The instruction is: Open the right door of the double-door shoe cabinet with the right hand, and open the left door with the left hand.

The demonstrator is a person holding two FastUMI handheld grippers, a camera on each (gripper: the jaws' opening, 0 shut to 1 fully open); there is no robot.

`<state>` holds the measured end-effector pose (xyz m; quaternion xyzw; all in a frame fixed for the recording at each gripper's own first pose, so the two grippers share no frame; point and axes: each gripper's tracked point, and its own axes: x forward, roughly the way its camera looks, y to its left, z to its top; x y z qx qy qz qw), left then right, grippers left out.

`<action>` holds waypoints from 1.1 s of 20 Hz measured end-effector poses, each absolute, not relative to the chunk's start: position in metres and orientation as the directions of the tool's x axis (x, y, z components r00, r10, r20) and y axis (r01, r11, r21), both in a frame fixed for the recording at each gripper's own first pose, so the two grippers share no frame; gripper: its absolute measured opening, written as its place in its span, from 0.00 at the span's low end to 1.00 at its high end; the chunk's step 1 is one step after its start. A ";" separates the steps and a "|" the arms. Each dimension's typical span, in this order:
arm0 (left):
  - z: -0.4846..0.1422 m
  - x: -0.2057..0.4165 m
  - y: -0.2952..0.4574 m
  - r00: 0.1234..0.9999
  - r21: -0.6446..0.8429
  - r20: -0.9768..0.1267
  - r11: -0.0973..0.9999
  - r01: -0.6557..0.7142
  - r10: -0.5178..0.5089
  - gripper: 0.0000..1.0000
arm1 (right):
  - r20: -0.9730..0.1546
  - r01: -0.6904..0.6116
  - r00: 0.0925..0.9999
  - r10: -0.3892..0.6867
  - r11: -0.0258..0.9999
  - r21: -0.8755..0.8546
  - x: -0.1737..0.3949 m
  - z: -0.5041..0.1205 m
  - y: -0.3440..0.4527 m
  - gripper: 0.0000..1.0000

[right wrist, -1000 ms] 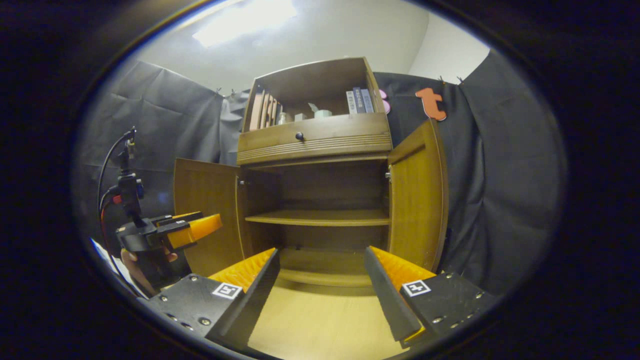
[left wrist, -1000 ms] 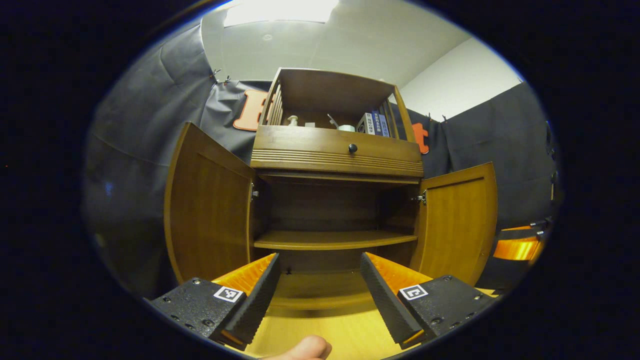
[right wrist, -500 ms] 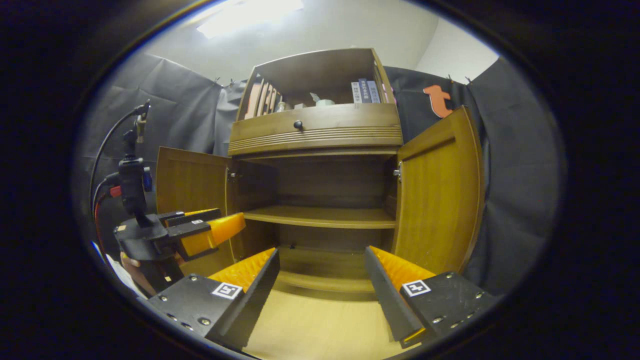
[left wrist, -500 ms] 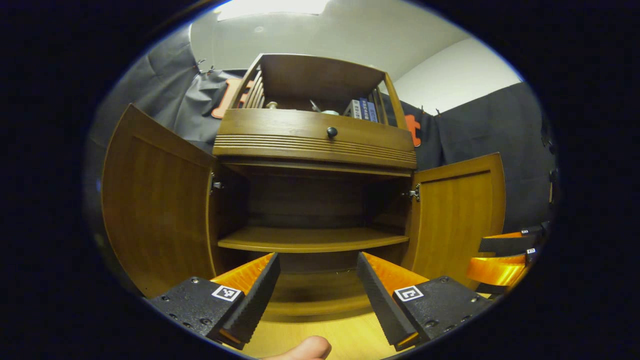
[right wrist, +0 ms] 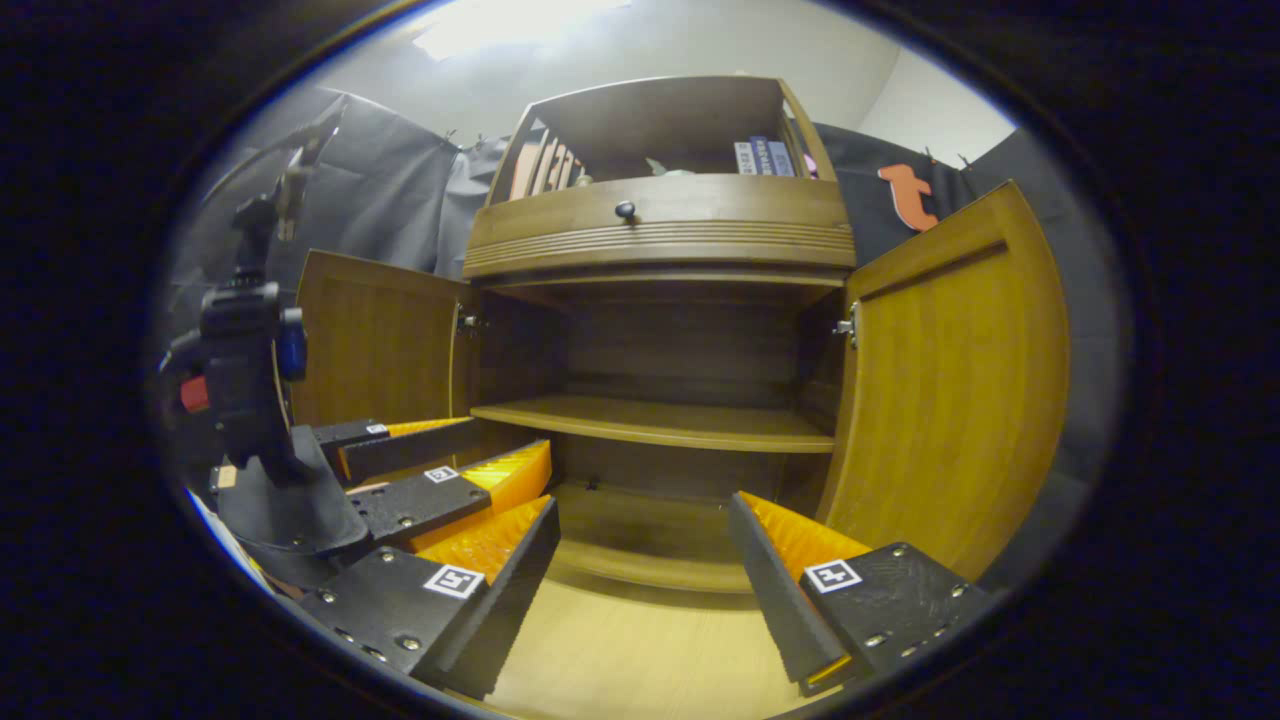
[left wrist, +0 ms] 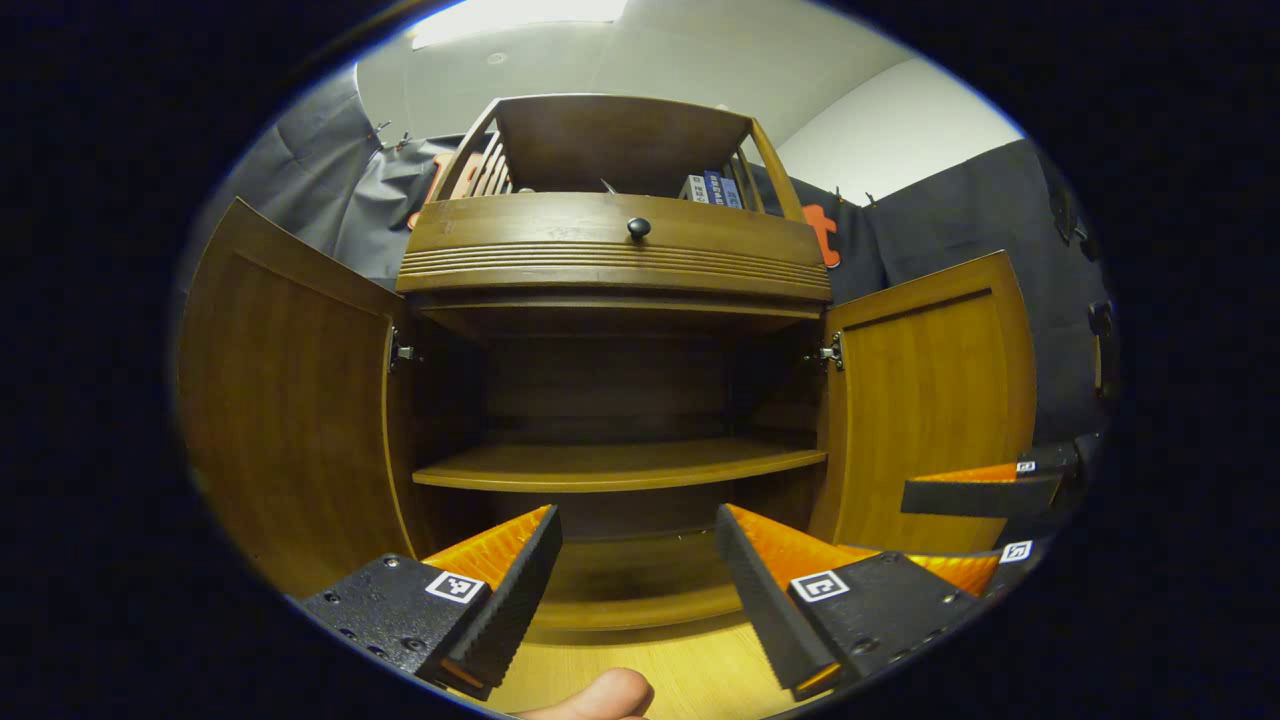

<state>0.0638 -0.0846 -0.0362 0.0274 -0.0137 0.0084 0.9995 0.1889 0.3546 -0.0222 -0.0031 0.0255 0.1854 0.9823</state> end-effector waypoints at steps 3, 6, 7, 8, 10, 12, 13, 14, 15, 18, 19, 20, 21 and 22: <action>-0.038 0.065 -0.083 1.000 0.050 0.025 0.999 -0.013 0.011 0.92 | -0.058 -0.345 0.937 0.345 0.939 0.001 0.199 -0.031 0.357 0.96; -0.039 0.063 -0.073 1.000 0.066 0.015 0.997 -0.026 0.025 0.92 | -0.040 -0.332 0.942 0.333 0.943 0.030 0.201 -0.027 0.350 0.96; -0.038 0.062 -0.069 0.999 0.073 0.020 0.997 -0.035 0.033 0.95 | -0.036 -0.329 0.943 0.330 0.944 0.029 0.202 -0.025 0.348 0.96; -0.036 0.061 -0.064 0.999 0.077 0.023 0.996 -0.043 0.042 0.92 | -0.035 -0.327 0.944 0.328 0.945 0.027 0.202 -0.023 0.348 0.95; -0.034 0.062 -0.057 0.998 0.084 0.024 0.995 -0.053 0.051 0.95 | -0.025 -0.324 0.945 0.325 0.946 0.026 0.199 -0.020 0.348 0.95; -0.030 0.059 -0.051 0.998 0.078 0.031 0.995 -0.057 0.055 0.95 | -0.022 -0.319 0.947 0.319 0.948 0.015 0.196 -0.018 0.348 0.96; -0.028 0.058 -0.048 0.998 0.076 0.032 0.996 -0.053 0.051 0.95 | -0.027 -0.318 0.948 0.318 0.948 0.009 0.195 -0.018 0.350 0.96; -0.027 0.056 -0.046 0.998 0.076 0.032 0.996 -0.053 0.050 0.92 | -0.030 -0.316 0.948 0.316 0.949 0.005 0.194 -0.019 0.349 0.96; -0.025 0.055 -0.042 0.998 0.077 0.037 0.995 -0.056 0.053 0.92 | -0.031 -0.316 0.948 0.316 0.949 0.004 0.193 -0.018 0.349 0.95; -0.018 0.050 -0.038 0.997 0.099 0.058 0.993 -0.057 0.051 0.95 | -0.027 -0.310 0.950 0.310 0.951 0.010 0.192 -0.015 0.346 0.95; -0.016 0.049 -0.035 0.996 0.103 0.066 0.993 -0.063 0.056 0.95 | -0.026 -0.306 0.952 0.306 0.952 0.010 0.191 -0.014 0.344 0.96; -0.014 0.048 -0.034 0.996 0.103 0.074 0.993 -0.065 0.057 0.92 | -0.022 -0.303 0.953 0.303 0.953 0.011 0.191 -0.013 0.342 0.96; -0.013 0.048 -0.035 0.995 0.103 0.079 0.993 -0.061 0.053 0.92 | -0.021 -0.303 0.953 0.303 0.953 0.013 0.189 -0.012 0.340 0.95; -0.013 0.048 -0.033 0.995 0.105 0.078 0.992 -0.064 0.056 0.92 | -0.018 -0.302 0.953 0.303 0.953 0.015 0.188 -0.011 0.338 0.95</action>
